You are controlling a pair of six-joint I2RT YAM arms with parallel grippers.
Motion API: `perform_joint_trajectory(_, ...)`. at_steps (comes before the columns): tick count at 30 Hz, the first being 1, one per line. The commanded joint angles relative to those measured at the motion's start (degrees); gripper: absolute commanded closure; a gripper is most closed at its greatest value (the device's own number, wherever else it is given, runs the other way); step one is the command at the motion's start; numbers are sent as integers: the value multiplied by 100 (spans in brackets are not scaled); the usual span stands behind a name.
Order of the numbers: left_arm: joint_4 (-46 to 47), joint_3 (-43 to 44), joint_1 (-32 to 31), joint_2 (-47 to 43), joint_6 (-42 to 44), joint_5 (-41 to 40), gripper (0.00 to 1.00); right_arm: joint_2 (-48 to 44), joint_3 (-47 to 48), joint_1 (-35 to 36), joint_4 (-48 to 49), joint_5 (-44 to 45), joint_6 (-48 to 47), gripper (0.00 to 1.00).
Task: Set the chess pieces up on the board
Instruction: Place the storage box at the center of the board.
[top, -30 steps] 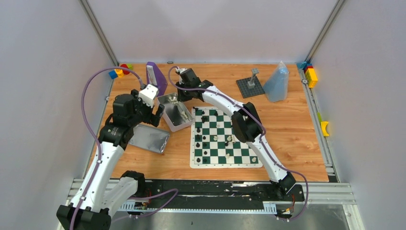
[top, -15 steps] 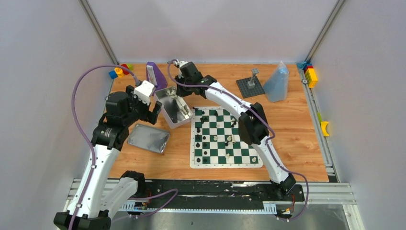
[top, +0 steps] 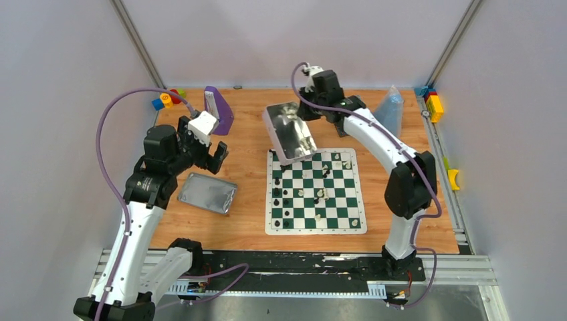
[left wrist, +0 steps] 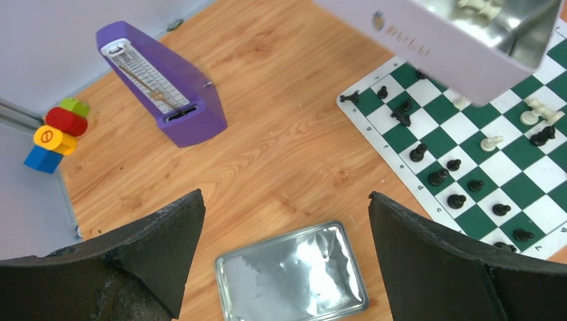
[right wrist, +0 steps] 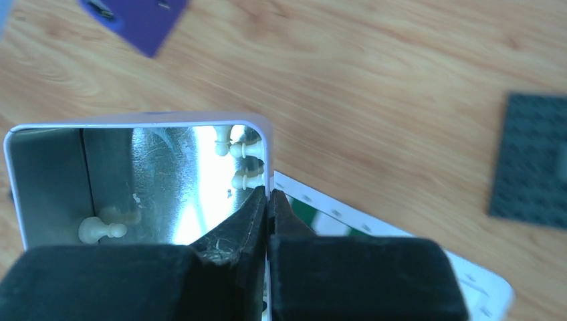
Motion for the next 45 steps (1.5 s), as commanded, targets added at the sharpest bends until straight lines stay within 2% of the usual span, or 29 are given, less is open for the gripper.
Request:
perform_joint_trajectory(1, 93, -24, 35, 99, 95, 428, 0, -995, -1055, -641, 172, 66, -291, 100)
perform_joint_trajectory(12, 210, -214, 32, 463, 138, 886, 0, -3371, -4006, -2595, 163, -6, -1508, 100)
perform_joint_trajectory(18, 232, -151, 26, 654, 226, 1115, 0, -3983, -4981, -3387, 274, 109, -2185, 100)
perform_joint_trajectory(28, 346, 63, -27, 1064, 267, 1416, 0, -3378, -5342, -4040, 840, -234, -2693, 100)
perform_joint_trajectory(37, 531, 20, -479, 1640, 358, 1062, 0, -2764, -5569, -4135, 1432, -384, -2945, 99)
perform_joint_trajectory(41, 679, -51, -760, 2022, 438, 799, 0, -2580, -5548, -4129, 1499, -482, -2933, 89)
perform_joint_trajectory(45, 948, 52, -965, 2589, 557, 510, 0, -2607, -5456, -4134, 1389, -558, -2928, 68)
